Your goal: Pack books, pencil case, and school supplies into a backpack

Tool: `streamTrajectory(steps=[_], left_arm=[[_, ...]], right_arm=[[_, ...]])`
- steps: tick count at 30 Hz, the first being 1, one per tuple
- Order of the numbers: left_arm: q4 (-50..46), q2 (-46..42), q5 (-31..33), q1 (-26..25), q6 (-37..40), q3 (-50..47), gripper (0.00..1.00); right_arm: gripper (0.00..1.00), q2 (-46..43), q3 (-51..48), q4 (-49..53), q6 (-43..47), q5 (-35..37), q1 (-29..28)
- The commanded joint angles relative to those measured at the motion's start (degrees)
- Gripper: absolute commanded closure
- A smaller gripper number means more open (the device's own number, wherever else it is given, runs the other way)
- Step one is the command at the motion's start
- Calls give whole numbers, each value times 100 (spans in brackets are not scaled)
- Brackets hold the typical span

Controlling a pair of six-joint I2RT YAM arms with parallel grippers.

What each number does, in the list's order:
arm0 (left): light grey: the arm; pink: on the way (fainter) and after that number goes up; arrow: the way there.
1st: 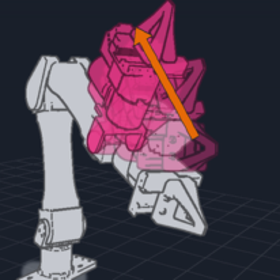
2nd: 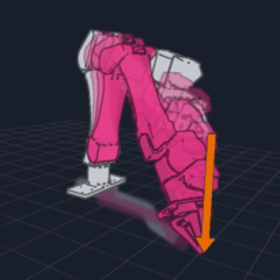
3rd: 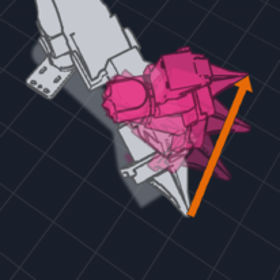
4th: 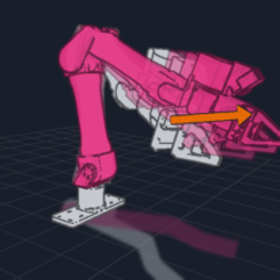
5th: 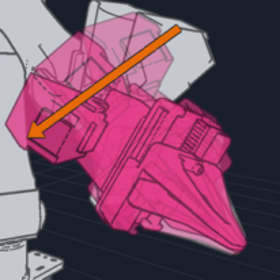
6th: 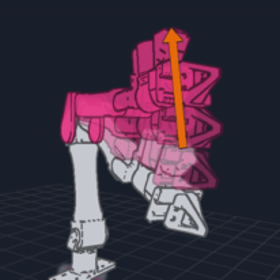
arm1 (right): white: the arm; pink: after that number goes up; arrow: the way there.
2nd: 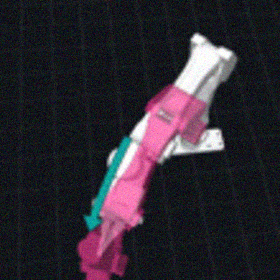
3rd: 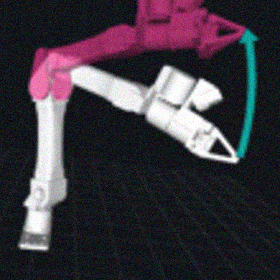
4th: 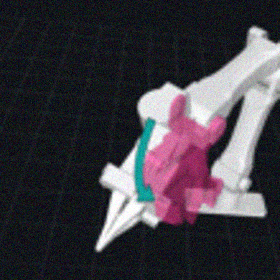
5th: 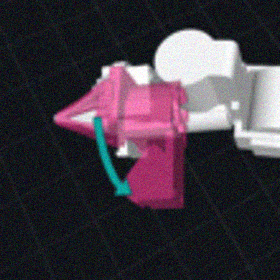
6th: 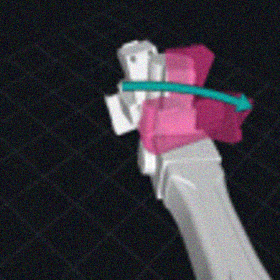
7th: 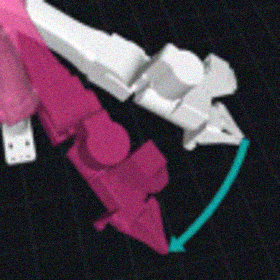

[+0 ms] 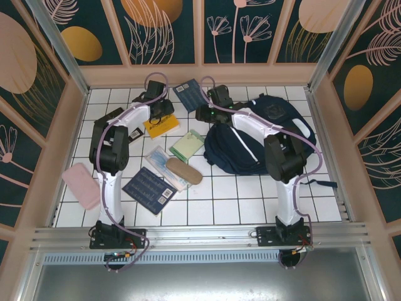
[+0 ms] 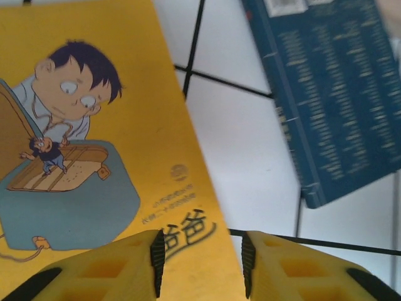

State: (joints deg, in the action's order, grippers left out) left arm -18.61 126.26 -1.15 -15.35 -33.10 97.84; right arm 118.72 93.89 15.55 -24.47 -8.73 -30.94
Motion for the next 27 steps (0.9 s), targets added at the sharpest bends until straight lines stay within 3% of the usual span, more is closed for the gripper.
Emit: streamTrajectory(steps=[1, 10, 16, 27], left_arm=[[34, 258, -299, 24, 159, 24, 64], [714, -306, -936, -7, -109, -1691, 67], [894, -1049, -1022, -151, -191, -2611, 65], [496, -2000, -412, 182, -323, -2595, 50]], right_arm=[[52, 298, 449, -172, -117, -150, -101], [49, 909, 851, -480, -354, -339, -327], [49, 1160, 1011, -498, -443, -493, -417], [50, 1647, 1363, -463, -513, -631, -746]])
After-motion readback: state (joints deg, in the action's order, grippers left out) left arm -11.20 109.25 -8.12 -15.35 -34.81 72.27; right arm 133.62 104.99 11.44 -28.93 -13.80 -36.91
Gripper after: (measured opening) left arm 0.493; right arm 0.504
